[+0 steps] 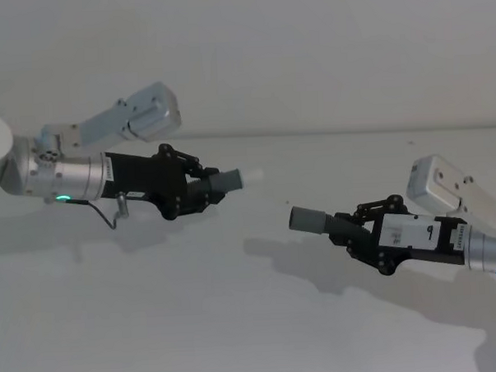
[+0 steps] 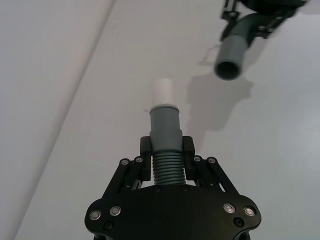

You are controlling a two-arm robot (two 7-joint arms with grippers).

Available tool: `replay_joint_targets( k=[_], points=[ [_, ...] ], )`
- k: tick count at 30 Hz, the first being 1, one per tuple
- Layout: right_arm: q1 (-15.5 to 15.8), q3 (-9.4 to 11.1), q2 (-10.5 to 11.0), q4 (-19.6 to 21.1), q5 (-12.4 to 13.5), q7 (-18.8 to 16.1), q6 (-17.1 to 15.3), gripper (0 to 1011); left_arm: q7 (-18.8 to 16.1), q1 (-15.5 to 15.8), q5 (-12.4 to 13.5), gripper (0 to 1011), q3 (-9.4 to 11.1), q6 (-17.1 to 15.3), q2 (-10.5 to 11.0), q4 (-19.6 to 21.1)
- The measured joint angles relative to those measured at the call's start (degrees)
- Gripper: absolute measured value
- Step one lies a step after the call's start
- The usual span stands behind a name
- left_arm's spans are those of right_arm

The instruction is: Use both hands to pick up one end of the pipe from the table, align the ends, and insert them.

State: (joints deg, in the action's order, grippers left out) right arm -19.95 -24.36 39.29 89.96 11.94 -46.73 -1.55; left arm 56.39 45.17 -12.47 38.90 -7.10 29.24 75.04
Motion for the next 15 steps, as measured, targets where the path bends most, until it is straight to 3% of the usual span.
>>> replay_joint_targets(
  k=[15],
  points=[
    [-1.18,-1.22,0.41,-1.06,0.04,-0.57,0.88,274,7.32,0.97,-2.35,351,1.59,3.44,2.37,1.08]
  ],
)
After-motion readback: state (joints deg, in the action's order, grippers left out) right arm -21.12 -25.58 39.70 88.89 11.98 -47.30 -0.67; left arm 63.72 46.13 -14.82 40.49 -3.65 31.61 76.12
